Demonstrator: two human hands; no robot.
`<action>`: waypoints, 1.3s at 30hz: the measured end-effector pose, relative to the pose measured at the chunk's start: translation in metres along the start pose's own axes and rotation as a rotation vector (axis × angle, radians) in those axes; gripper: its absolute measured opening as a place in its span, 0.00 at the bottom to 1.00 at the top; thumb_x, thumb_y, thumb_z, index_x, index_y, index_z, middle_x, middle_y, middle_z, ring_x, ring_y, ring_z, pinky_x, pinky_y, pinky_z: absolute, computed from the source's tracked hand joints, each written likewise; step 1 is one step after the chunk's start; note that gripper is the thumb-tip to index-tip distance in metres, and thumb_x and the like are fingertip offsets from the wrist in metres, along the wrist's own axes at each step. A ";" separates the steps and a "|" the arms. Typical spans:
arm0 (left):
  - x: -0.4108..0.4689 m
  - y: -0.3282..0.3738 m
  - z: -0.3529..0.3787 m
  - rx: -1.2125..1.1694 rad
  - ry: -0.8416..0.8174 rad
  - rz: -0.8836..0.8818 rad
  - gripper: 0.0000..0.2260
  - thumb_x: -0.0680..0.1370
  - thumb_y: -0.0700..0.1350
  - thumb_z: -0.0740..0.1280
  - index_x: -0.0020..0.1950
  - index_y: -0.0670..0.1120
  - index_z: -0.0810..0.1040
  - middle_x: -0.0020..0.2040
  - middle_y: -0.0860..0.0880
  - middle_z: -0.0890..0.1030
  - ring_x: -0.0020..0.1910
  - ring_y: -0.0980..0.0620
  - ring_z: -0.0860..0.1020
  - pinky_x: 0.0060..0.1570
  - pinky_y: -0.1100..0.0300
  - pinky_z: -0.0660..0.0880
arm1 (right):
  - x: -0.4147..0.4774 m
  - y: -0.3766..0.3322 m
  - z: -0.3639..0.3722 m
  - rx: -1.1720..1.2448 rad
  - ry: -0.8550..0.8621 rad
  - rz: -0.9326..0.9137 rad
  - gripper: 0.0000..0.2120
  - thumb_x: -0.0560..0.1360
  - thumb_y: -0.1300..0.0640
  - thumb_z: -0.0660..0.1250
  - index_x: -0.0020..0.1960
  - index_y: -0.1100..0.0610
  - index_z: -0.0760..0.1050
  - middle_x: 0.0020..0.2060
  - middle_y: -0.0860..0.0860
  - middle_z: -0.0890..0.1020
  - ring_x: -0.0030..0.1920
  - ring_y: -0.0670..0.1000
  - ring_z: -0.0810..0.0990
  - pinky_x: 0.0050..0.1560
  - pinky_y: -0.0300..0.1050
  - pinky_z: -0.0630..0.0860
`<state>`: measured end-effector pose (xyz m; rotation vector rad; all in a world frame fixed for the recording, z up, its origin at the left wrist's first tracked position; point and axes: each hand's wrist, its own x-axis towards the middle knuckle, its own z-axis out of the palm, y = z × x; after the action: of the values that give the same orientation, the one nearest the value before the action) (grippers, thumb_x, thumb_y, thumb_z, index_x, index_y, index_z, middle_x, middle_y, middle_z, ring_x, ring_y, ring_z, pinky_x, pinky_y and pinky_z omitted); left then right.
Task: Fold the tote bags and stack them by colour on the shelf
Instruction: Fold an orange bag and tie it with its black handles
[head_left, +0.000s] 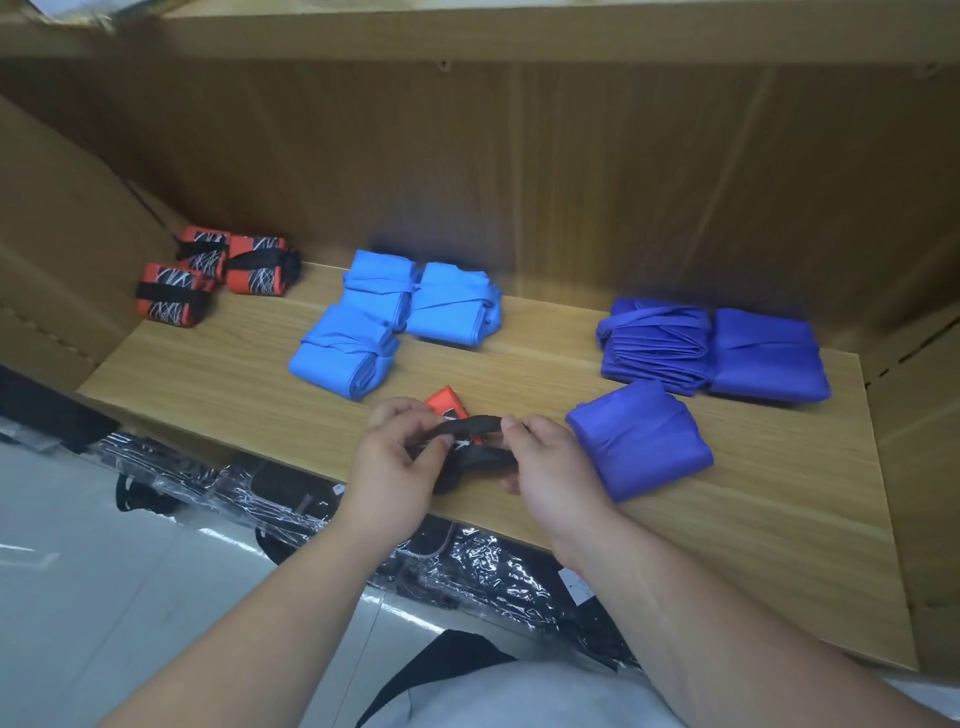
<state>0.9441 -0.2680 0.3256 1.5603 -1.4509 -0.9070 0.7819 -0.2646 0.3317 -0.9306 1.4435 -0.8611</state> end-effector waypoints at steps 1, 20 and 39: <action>-0.001 0.000 0.000 -0.028 0.027 -0.030 0.10 0.77 0.33 0.71 0.44 0.49 0.82 0.55 0.50 0.75 0.49 0.61 0.79 0.53 0.68 0.73 | -0.002 -0.001 0.001 -0.058 0.010 -0.022 0.16 0.81 0.43 0.60 0.50 0.54 0.79 0.49 0.50 0.85 0.47 0.52 0.82 0.57 0.58 0.79; -0.005 0.019 0.003 -0.368 0.165 -0.262 0.14 0.80 0.37 0.68 0.39 0.51 0.86 0.58 0.59 0.84 0.56 0.59 0.82 0.54 0.62 0.75 | -0.019 0.011 0.015 0.118 -0.012 -0.029 0.12 0.85 0.52 0.59 0.52 0.59 0.76 0.49 0.49 0.83 0.41 0.49 0.81 0.50 0.40 0.78; -0.010 0.025 0.012 -0.408 0.168 -0.255 0.09 0.82 0.36 0.64 0.46 0.46 0.80 0.36 0.50 0.79 0.33 0.56 0.72 0.34 0.63 0.70 | -0.007 0.016 0.009 0.633 -0.119 -0.057 0.06 0.82 0.60 0.63 0.48 0.61 0.76 0.49 0.60 0.84 0.57 0.64 0.82 0.61 0.57 0.80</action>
<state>0.9218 -0.2593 0.3428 1.4852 -0.8929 -1.1105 0.7905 -0.2514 0.3200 -0.5292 0.9494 -1.1907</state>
